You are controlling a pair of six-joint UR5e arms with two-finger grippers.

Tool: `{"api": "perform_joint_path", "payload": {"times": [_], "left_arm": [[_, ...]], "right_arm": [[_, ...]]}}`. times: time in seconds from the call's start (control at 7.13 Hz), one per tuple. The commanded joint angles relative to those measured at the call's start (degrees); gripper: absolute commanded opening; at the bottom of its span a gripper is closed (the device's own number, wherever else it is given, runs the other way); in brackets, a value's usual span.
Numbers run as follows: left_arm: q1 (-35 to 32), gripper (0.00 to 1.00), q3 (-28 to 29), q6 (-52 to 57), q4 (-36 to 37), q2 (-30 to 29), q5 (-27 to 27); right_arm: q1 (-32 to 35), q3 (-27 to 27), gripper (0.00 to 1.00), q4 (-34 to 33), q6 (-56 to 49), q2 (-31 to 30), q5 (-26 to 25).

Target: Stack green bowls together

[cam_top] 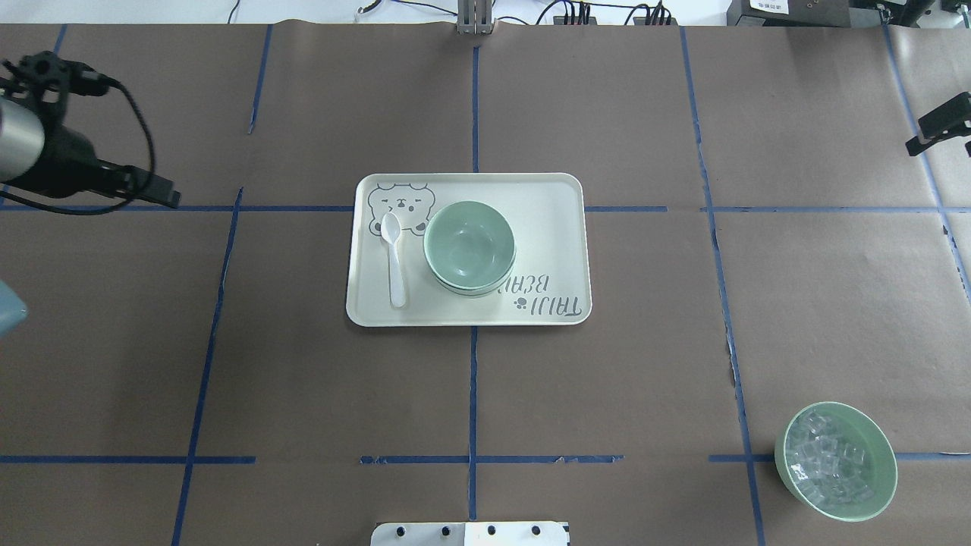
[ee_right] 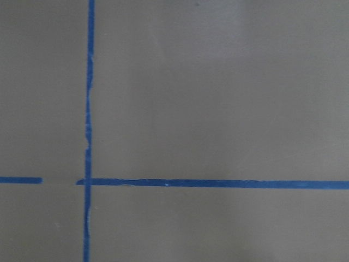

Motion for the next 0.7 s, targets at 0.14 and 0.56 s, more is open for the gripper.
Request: {"api": "perform_joint_path", "payload": {"times": [0.14,0.56], "left_arm": [[-21.5,1.00,12.3,35.6,3.3,7.7,-8.5],[-28.1,1.00,14.7,39.8,11.1,6.9,-10.8]], "right_arm": [[4.1,-0.4,1.00,-5.3,-9.8,-1.2,-1.2],[3.9,-0.3,1.00,-5.3,-9.8,-1.3,-1.4]]}}
